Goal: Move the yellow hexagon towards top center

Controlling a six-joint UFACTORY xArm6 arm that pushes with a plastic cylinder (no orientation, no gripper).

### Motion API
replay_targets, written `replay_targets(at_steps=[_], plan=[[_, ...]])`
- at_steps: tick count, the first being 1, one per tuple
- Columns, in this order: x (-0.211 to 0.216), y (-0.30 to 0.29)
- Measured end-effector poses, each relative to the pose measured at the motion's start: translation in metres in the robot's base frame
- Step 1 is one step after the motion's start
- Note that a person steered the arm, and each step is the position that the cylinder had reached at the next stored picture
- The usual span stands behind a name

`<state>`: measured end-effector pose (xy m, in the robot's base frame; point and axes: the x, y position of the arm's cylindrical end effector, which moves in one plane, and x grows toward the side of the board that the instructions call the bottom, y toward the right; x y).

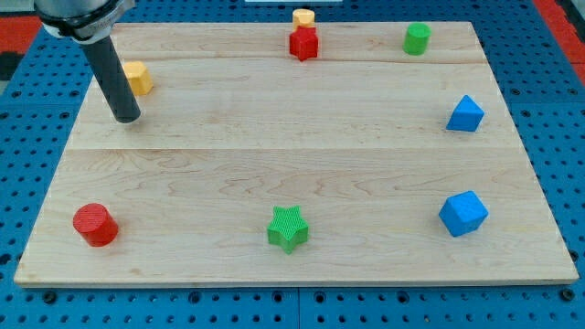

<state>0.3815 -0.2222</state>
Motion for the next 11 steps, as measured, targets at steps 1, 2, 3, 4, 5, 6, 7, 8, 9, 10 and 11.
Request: replay_targets(at_steps=[1,2,3,4,5,6,7,8,9,10,11], plan=[[-0.046,0.0],[-0.069,-0.005],[-0.065,-0.036],[-0.085,-0.044],[-0.11,-0.015],[-0.116,0.012],[-0.116,0.029],[-0.115,0.032],[-0.1,0.037],[-0.097,0.067],[-0.112,0.122]])
